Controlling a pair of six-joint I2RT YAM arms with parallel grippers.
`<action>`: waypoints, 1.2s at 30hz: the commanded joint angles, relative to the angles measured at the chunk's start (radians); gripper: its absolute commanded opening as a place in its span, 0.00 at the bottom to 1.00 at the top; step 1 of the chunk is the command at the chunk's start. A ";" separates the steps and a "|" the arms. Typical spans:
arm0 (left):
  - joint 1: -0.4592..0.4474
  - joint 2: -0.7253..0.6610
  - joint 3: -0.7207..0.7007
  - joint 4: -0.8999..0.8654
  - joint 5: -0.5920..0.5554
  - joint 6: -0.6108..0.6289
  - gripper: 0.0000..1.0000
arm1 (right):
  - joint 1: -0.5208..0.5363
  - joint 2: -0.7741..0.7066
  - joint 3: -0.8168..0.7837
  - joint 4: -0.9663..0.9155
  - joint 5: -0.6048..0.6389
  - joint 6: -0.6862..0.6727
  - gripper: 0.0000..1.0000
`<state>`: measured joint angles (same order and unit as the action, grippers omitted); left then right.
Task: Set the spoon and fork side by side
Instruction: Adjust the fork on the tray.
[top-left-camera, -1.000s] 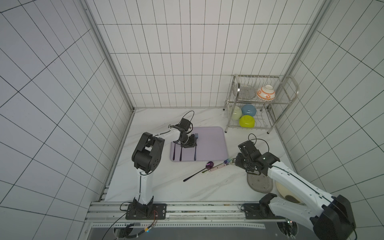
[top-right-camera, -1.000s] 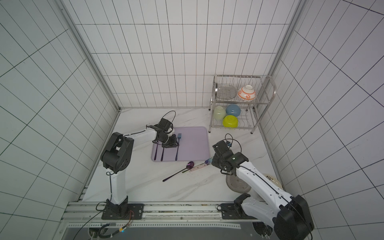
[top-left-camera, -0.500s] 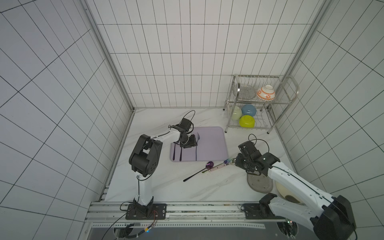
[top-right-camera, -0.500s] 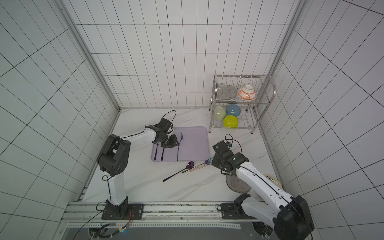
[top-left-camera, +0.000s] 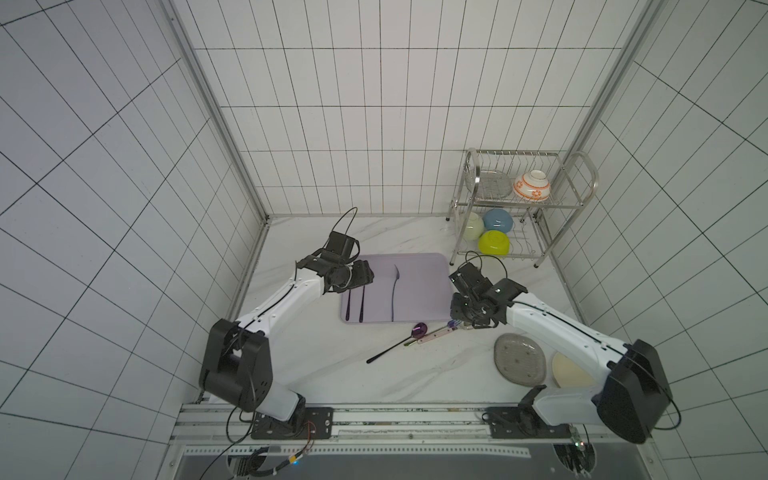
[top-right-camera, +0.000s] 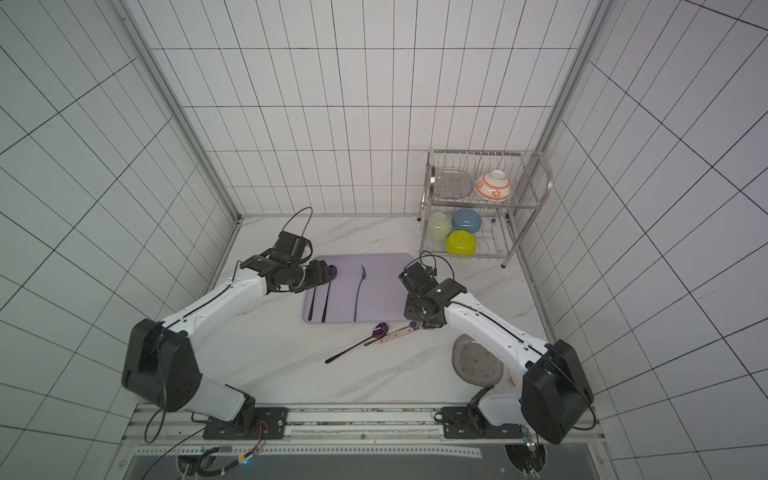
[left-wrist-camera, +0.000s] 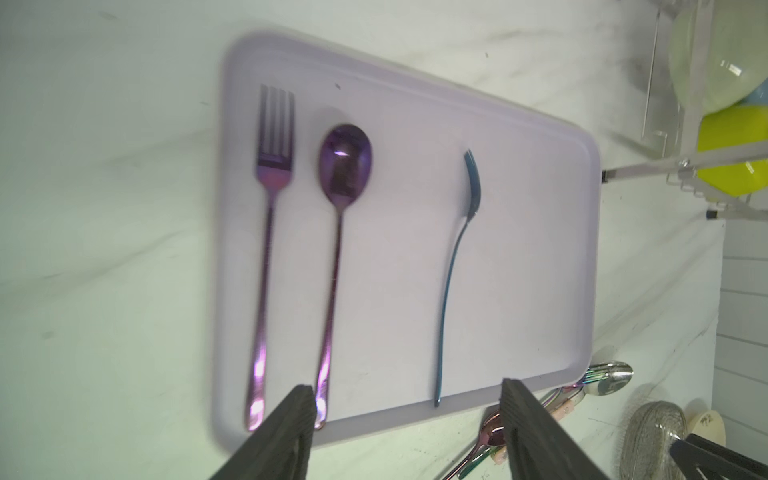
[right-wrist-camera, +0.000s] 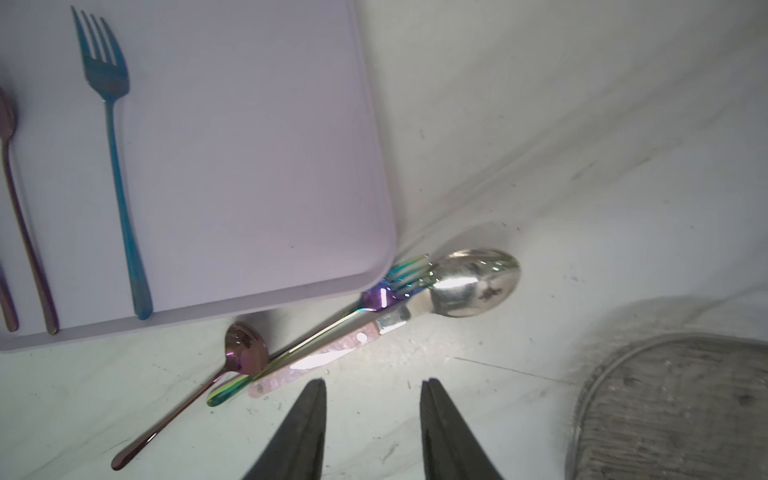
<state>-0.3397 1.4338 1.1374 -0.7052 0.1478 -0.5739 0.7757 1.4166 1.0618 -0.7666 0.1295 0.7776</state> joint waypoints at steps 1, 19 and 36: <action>0.043 -0.119 -0.057 -0.102 -0.068 -0.014 0.75 | 0.061 0.148 0.121 -0.006 -0.017 -0.020 0.40; 0.096 -0.525 -0.248 -0.229 -0.161 -0.034 0.98 | 0.123 0.788 0.757 -0.050 -0.094 0.017 0.35; 0.097 -0.571 -0.290 -0.220 -0.111 -0.008 0.98 | 0.094 0.921 0.832 -0.072 -0.096 0.039 0.22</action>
<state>-0.2474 0.8730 0.8551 -0.9394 0.0269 -0.6010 0.8764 2.2948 1.8759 -0.8036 0.0257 0.8055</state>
